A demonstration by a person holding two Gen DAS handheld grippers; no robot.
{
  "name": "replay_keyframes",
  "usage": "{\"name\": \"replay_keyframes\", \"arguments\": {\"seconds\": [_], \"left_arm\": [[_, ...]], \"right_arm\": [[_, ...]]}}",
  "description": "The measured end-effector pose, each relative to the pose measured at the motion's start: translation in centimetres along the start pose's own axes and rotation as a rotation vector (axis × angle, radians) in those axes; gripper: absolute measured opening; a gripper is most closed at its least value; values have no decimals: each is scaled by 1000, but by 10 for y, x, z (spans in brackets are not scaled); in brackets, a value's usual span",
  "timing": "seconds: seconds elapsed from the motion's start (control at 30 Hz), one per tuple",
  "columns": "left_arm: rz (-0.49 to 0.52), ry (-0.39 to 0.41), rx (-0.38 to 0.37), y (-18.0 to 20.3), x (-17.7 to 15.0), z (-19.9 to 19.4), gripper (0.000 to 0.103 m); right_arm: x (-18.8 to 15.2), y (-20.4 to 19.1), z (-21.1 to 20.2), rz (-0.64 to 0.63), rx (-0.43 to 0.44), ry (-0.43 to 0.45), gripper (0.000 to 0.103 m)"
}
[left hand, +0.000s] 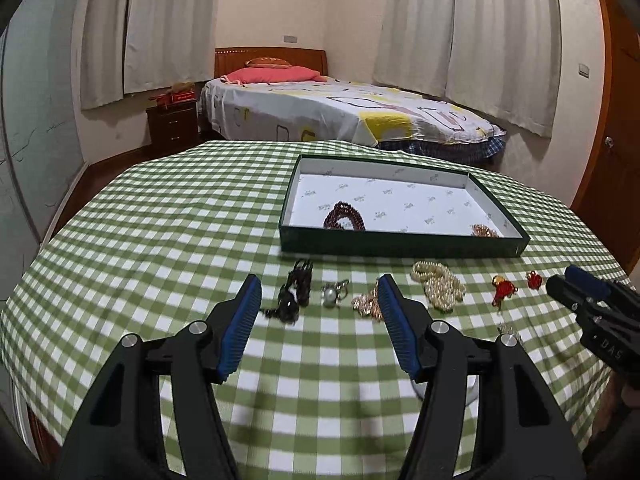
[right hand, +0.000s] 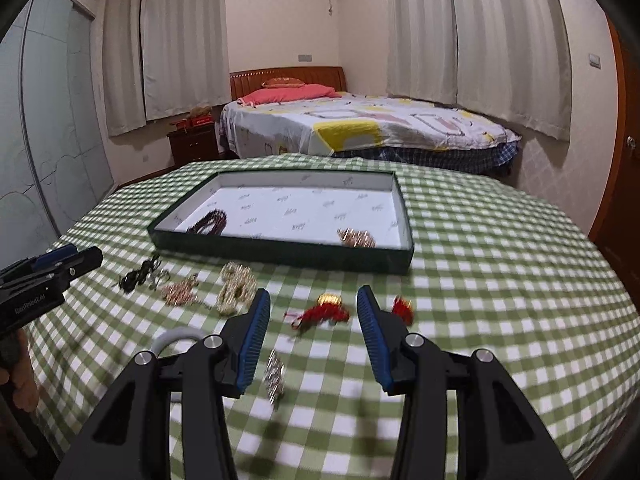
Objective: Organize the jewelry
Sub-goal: 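Withdraw both tools from the tray toward the remaining jewelry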
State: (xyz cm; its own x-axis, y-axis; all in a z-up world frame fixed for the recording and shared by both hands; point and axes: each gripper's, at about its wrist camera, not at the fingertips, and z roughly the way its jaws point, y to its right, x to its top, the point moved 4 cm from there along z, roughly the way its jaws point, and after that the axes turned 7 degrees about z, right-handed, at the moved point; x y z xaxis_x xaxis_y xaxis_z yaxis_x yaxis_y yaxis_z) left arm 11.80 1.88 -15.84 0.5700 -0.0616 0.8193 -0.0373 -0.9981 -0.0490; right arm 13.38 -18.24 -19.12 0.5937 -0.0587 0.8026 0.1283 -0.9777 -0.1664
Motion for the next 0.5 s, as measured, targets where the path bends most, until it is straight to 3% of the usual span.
{"name": "replay_keyframes", "arguments": {"seconds": [0.1,0.5], "left_arm": [[-12,-5,0,0,-9,-3,65],[14,-27,-22,16,-22,-2,67]], "right_arm": [[-8,-1,2,5,9,-21,45],[-29,-11,19,-22,37,-119,36]]}}
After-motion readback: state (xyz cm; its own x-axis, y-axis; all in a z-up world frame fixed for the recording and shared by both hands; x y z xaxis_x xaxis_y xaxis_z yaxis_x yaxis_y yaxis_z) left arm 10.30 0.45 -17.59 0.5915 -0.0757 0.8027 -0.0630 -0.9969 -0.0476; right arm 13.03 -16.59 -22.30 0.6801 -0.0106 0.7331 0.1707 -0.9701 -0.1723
